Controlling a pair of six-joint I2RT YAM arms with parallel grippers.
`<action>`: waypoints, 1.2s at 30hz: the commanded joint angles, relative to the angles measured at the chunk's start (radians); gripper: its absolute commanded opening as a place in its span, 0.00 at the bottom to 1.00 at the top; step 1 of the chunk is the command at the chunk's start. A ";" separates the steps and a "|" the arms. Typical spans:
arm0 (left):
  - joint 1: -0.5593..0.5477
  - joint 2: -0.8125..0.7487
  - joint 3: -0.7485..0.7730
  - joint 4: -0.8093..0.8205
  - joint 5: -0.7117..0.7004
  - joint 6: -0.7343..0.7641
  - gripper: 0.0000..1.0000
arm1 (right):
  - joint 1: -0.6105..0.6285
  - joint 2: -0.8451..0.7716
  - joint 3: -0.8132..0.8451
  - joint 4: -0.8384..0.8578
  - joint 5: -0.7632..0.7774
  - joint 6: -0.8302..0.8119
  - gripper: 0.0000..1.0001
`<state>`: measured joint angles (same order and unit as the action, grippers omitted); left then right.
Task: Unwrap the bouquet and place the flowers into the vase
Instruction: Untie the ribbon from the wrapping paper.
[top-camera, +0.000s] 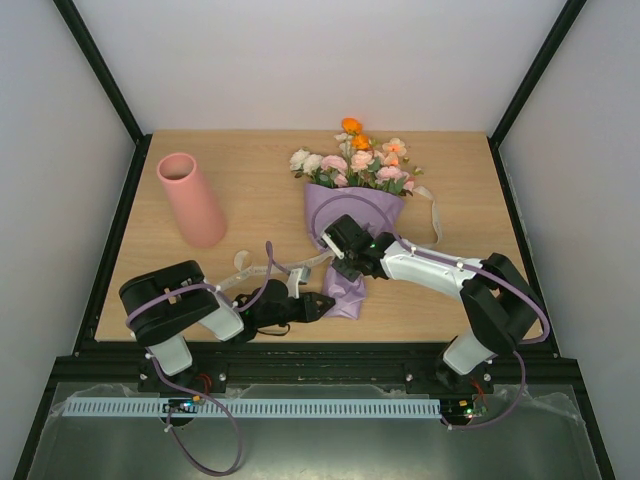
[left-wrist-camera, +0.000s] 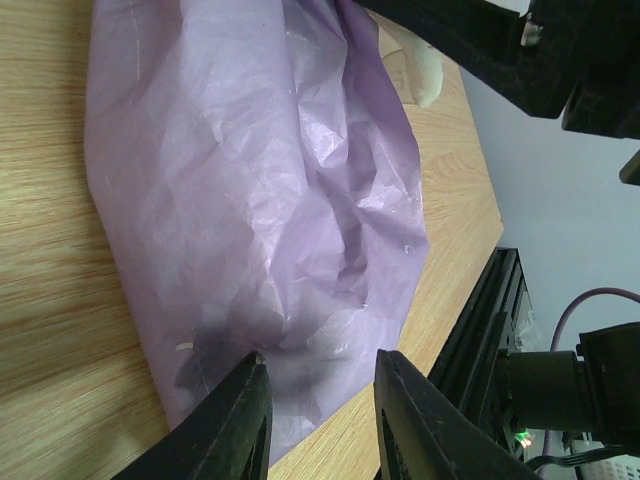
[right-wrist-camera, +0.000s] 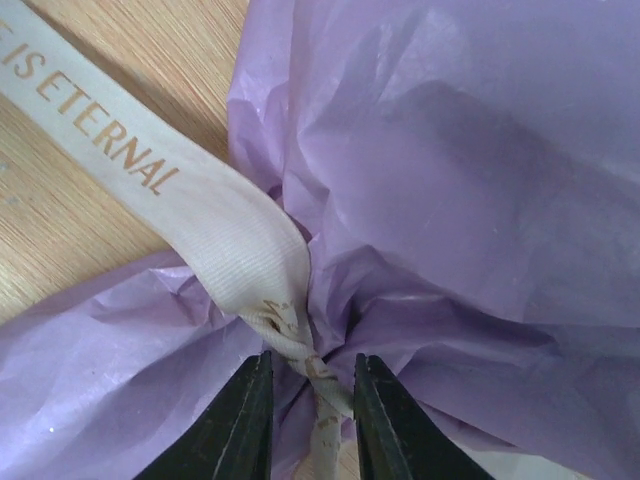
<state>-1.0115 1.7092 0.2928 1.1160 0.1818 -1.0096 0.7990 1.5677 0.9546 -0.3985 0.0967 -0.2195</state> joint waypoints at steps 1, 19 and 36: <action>-0.007 0.010 -0.004 0.024 -0.017 0.023 0.45 | 0.005 -0.002 0.017 -0.068 0.054 0.012 0.21; -0.024 0.025 0.013 -0.042 -0.077 0.068 0.45 | 0.005 -0.110 -0.003 0.042 0.030 0.046 0.01; -0.033 0.063 0.018 -0.019 -0.090 0.062 0.45 | 0.005 -0.035 0.001 -0.044 0.030 0.030 0.27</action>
<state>-1.0340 1.7508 0.2966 1.0901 0.1135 -0.9680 0.7990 1.5036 0.9394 -0.3851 0.1219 -0.1749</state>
